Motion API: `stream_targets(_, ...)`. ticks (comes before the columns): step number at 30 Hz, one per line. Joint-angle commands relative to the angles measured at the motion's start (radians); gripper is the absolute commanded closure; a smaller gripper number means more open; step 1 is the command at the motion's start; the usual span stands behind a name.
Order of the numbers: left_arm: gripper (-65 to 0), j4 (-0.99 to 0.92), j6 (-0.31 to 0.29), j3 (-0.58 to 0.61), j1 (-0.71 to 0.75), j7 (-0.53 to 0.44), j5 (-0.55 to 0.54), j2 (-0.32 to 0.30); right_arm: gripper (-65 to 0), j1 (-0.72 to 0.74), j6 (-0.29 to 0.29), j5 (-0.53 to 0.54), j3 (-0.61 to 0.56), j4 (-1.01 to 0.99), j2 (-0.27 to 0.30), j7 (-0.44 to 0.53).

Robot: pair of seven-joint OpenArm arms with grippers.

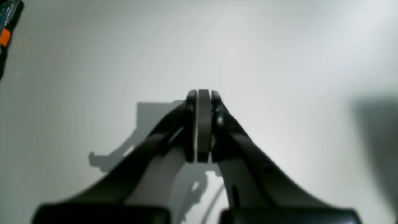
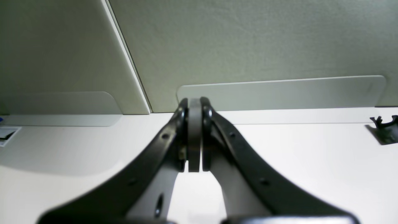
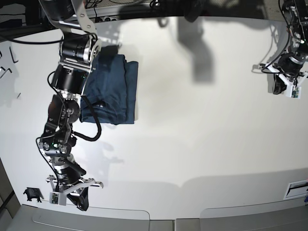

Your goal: Fold the T-shirt properly

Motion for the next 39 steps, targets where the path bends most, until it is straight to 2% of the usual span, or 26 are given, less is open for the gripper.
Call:
stream_targets(1, 0.0, 0.014, 0.004, -0.007, -0.005, -0.024, -0.010, -0.014, 0.0, 0.038, 0.003, -0.018, 0.000, 0.015, 0.006, 0.031)
stream_targets(5, 0.0, 0.014, 0.004, -0.007, -0.005, -0.023, -0.010, -0.014, 0.0, 0.039, -0.005, -0.170, 0.000, 0.011, 0.006, 0.032)
stream_targets(7, 0.0, 0.014, 0.004, -0.007, -0.005, -0.024, -0.010, -0.014, 0.0, 0.039, -0.044, -0.194, 0.000, 0.001, 0.006, 0.049)
stream_targets(10, 0.0, 0.014, 0.004, -0.007, -0.005, -0.026, -0.010, -0.014, 0.0, 0.039, -0.110, -0.192, 0.005, -0.034, 0.006, 0.171)
stream_targets(13, 0.0, 0.014, 0.004, -0.007, -0.005, -0.027, -0.010, -0.014, -1.2, 0.040, -0.114, -0.172, 0.032, -0.075, 0.006, 0.297)
stream_targets(19, 0.0, 0.014, 0.004, -0.007, -0.005, -0.028, -0.010, -0.014, -2.5, 0.052, -0.114, -0.172, 0.101, -0.116, 0.008, 0.292)
stream_targets(20, 0.0, 0.014, 0.004, -0.007, -0.005, -0.031, -0.010, -0.014, -6.9, 0.052, -0.114, -0.172, 0.105, -0.116, 0.012, 0.272)
stream_targets(23, 0.0, 0.014, 0.004, -0.007, -0.005, -0.031, -0.010, -0.014, -31.1, 0.052, -0.114, -0.224, 0.104, -0.116, 0.024, 0.236)
stream_targets(24, 0.0, 0.014, 0.004, -0.007, -0.005, -0.031, -0.010, -0.014, -36.8, 0.051, -0.114, -0.245, 0.103, -0.116, 0.028, 0.226)
stream_targets(25, 0.0, 0.014, 0.004, -0.006, -0.005, -0.030, -0.010, -0.014, -39.1, 0.051, -0.114, -0.266, 0.103, -0.116, 0.030, 0.218)
stream_targets(27, 0.0, 0.014, 0.004, -0.007, -0.005, -0.031, -0.010, -0.014, -39.2, 0.051, -0.114, -0.314, 0.103, -0.116, 0.034, 0.207)
stream_targets(29, 0.0, 0.014, 0.004, -0.007, -0.005, -0.031, -0.010, -0.014, -39.1, 0.051, -0.113, -0.406, 0.102, -0.116, 0.034, 0.201)
stream_targets(31, 0.0, 0.014, 0.004, -0.007, -0.005, -0.031, -0.010, -0.014, -39.0, 0.049, -0.088, -0.563, 0.082, -0.116, 0.035, 0.202)
stream_targets(36, 0.0, 0.014, 0.004, -0.007, -0.005, -0.031, -0.010, -0.014, -39.0, 0.049, 0.052, -1.014, -0.068, -0.116, 0.066, 0.245)
stream_targets(39, 0.0, 0.014, 0.004, -0.007, -0.005, -0.031, -0.010, -0.014, -39.0, 0.049, 0.085, -1.187, -0.178, -0.116, 0.082, 0.256)
